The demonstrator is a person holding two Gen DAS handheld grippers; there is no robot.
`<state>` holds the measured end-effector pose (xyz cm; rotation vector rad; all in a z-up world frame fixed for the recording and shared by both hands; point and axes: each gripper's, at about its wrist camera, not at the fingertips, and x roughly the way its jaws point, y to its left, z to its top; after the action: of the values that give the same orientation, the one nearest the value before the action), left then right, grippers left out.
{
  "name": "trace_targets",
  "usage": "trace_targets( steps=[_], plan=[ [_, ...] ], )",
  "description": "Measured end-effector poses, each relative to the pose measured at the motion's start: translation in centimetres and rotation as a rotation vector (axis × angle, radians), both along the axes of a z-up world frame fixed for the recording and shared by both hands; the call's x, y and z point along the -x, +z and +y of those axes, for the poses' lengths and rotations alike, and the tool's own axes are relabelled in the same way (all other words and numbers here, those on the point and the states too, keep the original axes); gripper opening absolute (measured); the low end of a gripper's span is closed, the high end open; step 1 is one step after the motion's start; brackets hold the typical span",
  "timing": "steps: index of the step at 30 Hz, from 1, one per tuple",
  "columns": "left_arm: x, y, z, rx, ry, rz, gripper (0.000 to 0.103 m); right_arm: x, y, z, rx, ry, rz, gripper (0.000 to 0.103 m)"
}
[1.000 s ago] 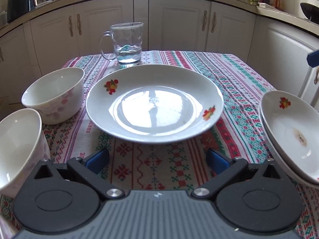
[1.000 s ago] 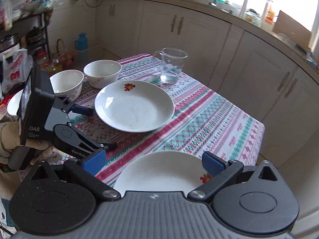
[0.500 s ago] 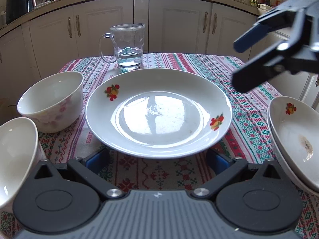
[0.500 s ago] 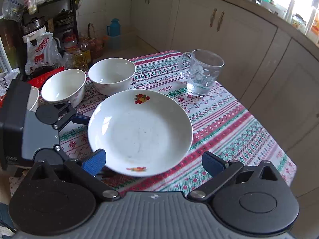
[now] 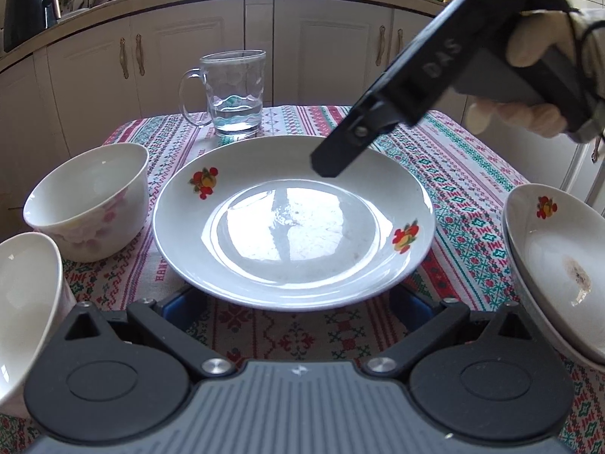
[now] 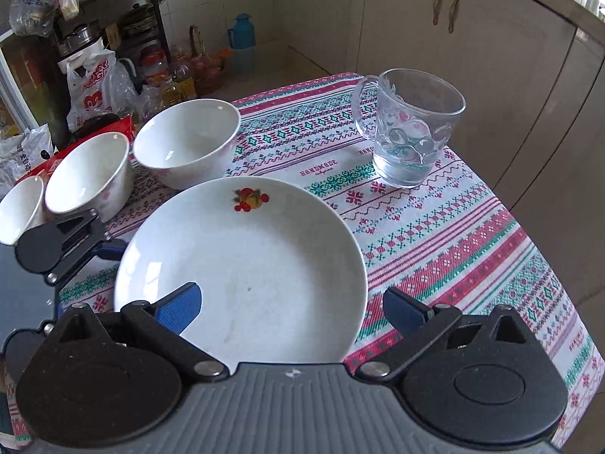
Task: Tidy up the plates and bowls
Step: 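Move the right gripper toward the large flower plate in the middle, then close the right gripper on the rim of the large flower plate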
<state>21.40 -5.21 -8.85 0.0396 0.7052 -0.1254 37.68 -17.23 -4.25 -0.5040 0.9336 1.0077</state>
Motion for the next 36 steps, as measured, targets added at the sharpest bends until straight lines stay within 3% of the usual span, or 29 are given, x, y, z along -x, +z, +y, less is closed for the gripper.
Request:
trace_targets(
  steps=[4,11,16,28,36],
  plan=[
    [0.0,0.0,0.0,0.005,-0.002,-0.002,0.102,-1.9,-1.1,0.7,-0.002,0.010,0.032,0.103],
    [-0.1,0.0,0.1,0.010,-0.003,-0.002,0.101,-4.5,-2.1,1.3,-0.051,0.009,0.114,0.087],
    [-0.1,0.1,0.2,0.007,0.002,-0.006,0.100,-5.2,-2.9,1.9,-0.051,0.033,0.161,0.082],
    [-0.1,0.2,0.0,-0.020,0.018,-0.013,0.100,-6.6,-3.7,1.1,-0.114,0.027,0.311,0.083],
    [0.0,0.4,-0.3,-0.051,0.001,0.005,0.100,-6.3,-3.5,0.9,-0.118,0.020,0.337,0.085]
  ],
)
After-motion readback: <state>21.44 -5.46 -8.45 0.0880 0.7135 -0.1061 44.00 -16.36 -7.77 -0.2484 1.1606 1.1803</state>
